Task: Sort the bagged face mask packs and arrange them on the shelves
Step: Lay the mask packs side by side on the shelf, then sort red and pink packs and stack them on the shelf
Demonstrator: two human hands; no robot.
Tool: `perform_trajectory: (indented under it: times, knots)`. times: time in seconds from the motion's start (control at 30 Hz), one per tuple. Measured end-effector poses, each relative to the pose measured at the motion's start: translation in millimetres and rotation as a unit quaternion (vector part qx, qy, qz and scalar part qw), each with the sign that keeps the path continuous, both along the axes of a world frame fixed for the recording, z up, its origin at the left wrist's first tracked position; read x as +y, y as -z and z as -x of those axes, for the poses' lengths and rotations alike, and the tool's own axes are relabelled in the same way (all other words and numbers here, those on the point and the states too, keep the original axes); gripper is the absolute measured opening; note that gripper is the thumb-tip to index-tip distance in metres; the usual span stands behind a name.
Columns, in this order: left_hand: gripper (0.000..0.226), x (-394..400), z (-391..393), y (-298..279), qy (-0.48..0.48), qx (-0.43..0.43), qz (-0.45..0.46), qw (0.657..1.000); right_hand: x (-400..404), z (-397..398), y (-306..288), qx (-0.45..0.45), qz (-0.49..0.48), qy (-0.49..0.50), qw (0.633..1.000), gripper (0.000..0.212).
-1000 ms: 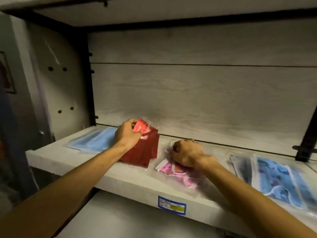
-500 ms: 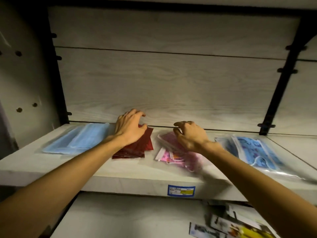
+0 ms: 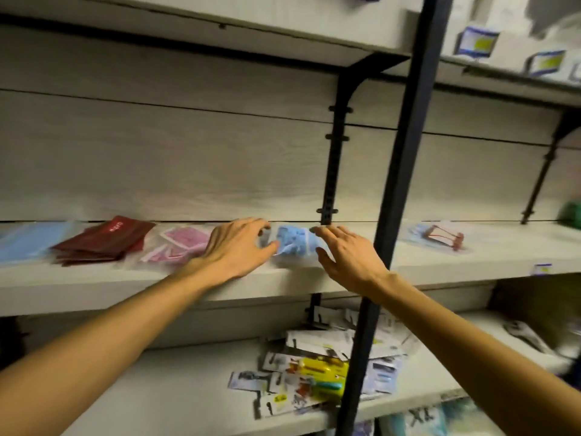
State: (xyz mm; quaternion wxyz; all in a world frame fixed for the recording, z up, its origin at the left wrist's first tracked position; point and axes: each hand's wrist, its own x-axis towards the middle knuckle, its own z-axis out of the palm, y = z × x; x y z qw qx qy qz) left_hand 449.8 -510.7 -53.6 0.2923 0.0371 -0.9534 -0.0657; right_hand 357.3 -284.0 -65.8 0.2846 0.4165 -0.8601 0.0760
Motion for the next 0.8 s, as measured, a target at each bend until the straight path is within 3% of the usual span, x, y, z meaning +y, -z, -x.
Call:
perform_trajectory:
  times: [0.13, 0.33, 0.6, 0.8]
  knots:
    - [0.035, 116, -1, 8, 0.068, -0.006, -0.028, 0.997, 114, -6, 8, 0.010, 0.036, 0.034, 0.999, 0.026]
    - [0.031, 241, 30, 21, 0.149, -0.045, 0.062, 0.986, 235, 10, 26, -0.030, 0.093, 0.144, 0.985, 0.035]
    - [0.033, 311, 111, 22, 0.179, -0.009, 0.091, 0.980, 316, 70, 37, -0.073, 0.160, 0.205, 0.963, 0.038]
    - [0.035, 350, 224, 11, 0.147, -0.009, 0.075, 0.986, 343, 160, 33, -0.046, 0.119, 0.185, 0.974, 0.042]
